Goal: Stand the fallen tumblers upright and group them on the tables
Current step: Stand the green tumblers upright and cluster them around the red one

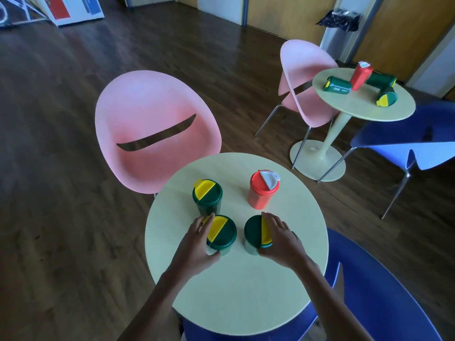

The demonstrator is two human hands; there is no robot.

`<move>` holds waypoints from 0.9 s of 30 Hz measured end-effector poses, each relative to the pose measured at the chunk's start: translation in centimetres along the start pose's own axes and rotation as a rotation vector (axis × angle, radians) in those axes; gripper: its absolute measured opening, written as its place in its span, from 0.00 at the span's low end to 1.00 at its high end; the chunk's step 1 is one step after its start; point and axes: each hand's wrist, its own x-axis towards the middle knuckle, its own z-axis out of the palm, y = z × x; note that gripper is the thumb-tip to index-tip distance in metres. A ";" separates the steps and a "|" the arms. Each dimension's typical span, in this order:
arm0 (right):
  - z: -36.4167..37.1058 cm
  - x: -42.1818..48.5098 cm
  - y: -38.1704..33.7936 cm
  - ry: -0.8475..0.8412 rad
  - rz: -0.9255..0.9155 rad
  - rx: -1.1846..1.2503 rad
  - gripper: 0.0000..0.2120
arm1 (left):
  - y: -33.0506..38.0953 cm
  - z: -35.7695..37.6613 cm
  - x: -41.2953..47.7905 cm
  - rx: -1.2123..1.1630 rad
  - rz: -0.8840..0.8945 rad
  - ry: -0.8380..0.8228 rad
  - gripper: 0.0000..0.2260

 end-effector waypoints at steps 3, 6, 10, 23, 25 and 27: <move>0.3 -0.1 -0.1 0.040 0.012 -0.012 0.47 | 0.9 0.4 0.0 -0.014 -0.128 0.071 0.45; 1.1 -0.6 -0.4 0.106 0.039 -0.019 0.47 | 1.6 1.0 -0.1 0.063 -0.212 0.096 0.45; 2.1 -1.3 -0.5 0.170 0.056 0.013 0.47 | 0.8 1.2 0.0 0.059 -0.106 0.028 0.47; 2.3 -1.6 -0.3 0.207 0.098 0.073 0.46 | 3.2 2.9 -0.1 -0.324 -0.368 0.194 0.44; 2.3 -1.6 -0.3 0.213 0.106 0.087 0.46 | 2.9 2.9 -0.1 -0.360 -0.322 0.154 0.45; 2.4 -1.6 -0.3 0.215 0.127 0.107 0.46 | 2.5 2.8 0.0 -0.372 -0.287 0.119 0.44</move>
